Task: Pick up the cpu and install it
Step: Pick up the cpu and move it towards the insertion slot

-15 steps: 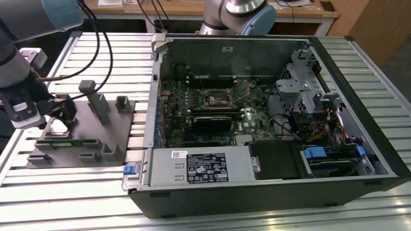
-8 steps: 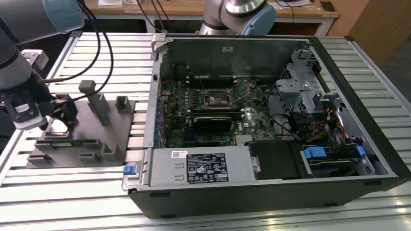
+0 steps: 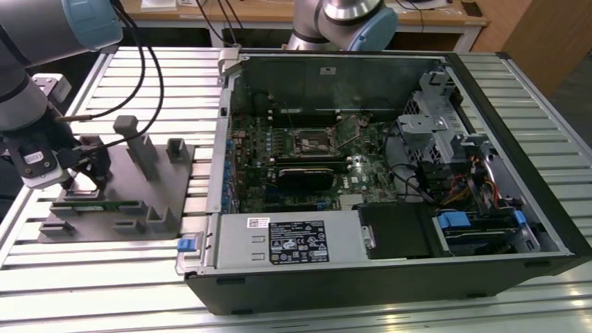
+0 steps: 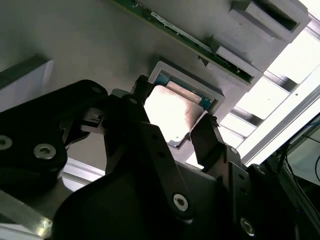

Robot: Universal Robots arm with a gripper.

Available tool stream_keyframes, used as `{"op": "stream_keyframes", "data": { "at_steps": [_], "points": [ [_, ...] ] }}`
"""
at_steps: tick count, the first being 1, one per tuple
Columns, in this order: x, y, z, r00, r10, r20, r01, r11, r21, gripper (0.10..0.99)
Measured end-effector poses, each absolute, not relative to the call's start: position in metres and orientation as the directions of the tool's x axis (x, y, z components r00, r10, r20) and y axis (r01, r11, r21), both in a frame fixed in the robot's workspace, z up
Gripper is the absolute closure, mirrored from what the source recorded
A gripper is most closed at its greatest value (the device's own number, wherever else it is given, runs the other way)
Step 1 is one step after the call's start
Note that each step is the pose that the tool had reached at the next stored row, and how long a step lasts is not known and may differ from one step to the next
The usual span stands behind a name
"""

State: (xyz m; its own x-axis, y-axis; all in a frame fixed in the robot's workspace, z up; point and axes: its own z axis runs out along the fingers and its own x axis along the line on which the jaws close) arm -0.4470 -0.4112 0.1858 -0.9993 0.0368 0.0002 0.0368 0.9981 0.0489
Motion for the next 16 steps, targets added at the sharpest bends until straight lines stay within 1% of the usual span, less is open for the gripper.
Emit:
{"op": "stream_keyframes", "data": {
  "at_steps": [1,2,15,16],
  "points": [
    [-0.4470,-0.4111,0.1854,-0.999,0.037,0.000,0.037,0.998,0.049,0.400],
    [-0.4470,-0.4109,0.1851,-0.999,0.037,0.000,0.037,0.998,0.049,0.467],
    [-0.4471,-0.4103,0.1850,-0.999,0.037,0.000,0.037,0.998,0.049,0.467],
    [-0.4472,-0.4103,0.1850,-0.999,0.037,-0.001,0.037,0.998,0.049,0.451]
  ]
}}
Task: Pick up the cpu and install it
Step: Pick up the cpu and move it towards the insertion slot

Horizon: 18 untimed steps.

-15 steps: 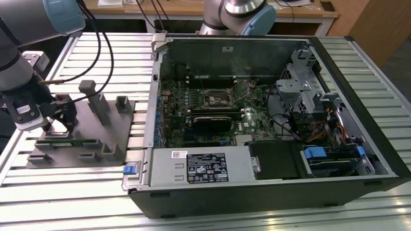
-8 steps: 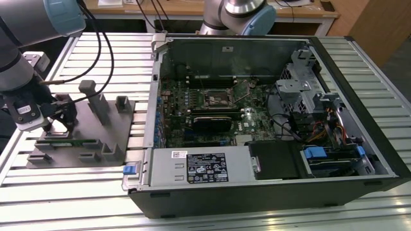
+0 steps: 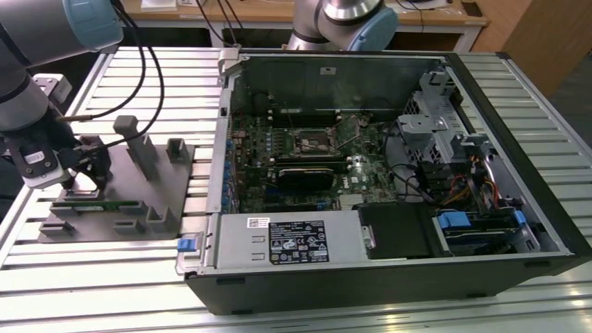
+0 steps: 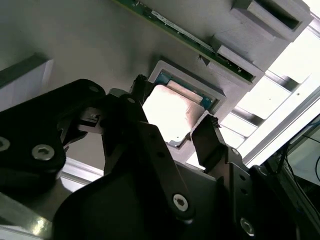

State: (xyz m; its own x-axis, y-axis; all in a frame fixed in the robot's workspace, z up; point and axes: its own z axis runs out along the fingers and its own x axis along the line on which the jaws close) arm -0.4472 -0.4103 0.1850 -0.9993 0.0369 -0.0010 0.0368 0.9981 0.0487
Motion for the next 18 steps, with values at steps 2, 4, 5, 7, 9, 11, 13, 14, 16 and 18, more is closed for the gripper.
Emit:
{"op": "stream_keyframes", "data": {
  "at_steps": [2,4,5,7,9,11,13,14,16,18],
  "points": [
    [-0.4484,-0.4100,0.1849,-0.999,0.037,-0.012,0.036,0.998,0.049,0.392],
    [-0.4485,-0.4099,0.1849,-0.999,0.037,-0.014,0.036,0.998,0.049,0.392],
    [-0.4486,-0.4099,0.1847,-0.999,0.037,-0.014,0.036,0.998,0.049,0.392],
    [-0.4487,-0.4098,0.1846,-0.999,0.037,-0.014,0.036,0.998,0.049,0.404],
    [-0.4487,-0.4098,0.1844,-0.999,0.037,-0.014,0.036,0.998,0.049,0.475],
    [-0.4487,-0.4098,0.1841,-0.999,0.037,-0.014,0.036,0.998,0.049,0.475],
    [-0.4487,-0.4098,0.1841,-0.999,0.037,-0.013,0.036,0.998,0.050,0.475],
    [-0.4487,-0.4098,0.1841,-0.999,0.037,-0.014,0.036,0.998,0.050,0.475],
    [-0.4486,-0.4097,0.1846,-0.999,0.037,-0.014,0.036,0.998,0.050,0.490],
    [-0.4486,-0.4097,0.1846,-0.999,0.037,-0.014,0.036,0.998,0.050,0.545]
  ]
}}
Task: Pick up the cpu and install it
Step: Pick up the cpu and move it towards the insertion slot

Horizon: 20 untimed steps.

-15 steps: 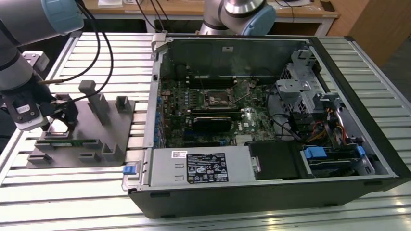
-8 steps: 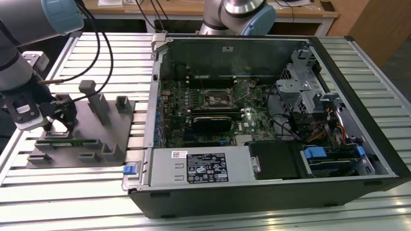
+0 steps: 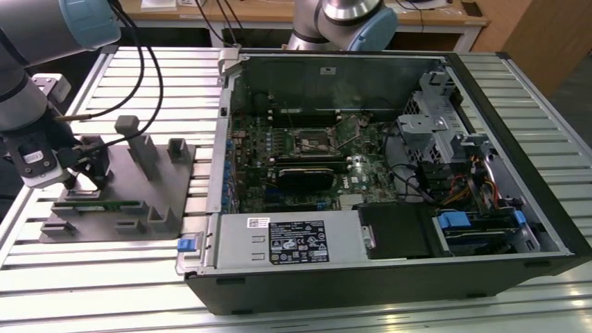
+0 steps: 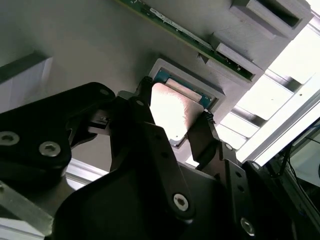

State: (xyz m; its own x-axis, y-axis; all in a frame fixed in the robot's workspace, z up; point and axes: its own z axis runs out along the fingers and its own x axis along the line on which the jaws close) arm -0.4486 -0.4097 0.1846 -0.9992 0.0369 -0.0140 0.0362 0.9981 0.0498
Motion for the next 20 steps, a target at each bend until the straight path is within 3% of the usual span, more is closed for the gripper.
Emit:
{"op": "stream_keyframes", "data": {
  "at_steps": [20],
  "points": [
    [-0.449,-0.410,0.198,-0.999,0.037,-0.014,0.036,0.998,0.050,0.545]
  ]
}}
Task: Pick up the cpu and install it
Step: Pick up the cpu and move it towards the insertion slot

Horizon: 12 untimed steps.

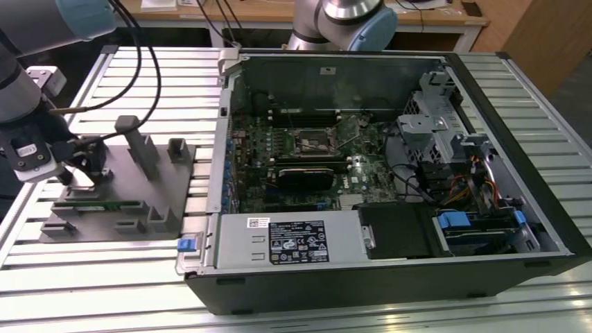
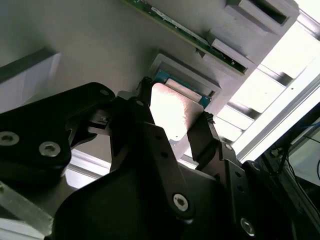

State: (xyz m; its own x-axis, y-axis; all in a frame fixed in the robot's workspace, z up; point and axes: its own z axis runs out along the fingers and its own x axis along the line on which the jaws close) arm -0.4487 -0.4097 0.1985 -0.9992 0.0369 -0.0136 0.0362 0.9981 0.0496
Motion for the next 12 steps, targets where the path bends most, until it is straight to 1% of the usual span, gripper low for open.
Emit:
{"op": "stream_keyframes", "data": {
  "at_steps": [12],
  "points": [
    [-0.449,-0.410,0.212,-0.999,0.037,-0.014,0.036,0.998,0.050,0.545]
  ]
}}
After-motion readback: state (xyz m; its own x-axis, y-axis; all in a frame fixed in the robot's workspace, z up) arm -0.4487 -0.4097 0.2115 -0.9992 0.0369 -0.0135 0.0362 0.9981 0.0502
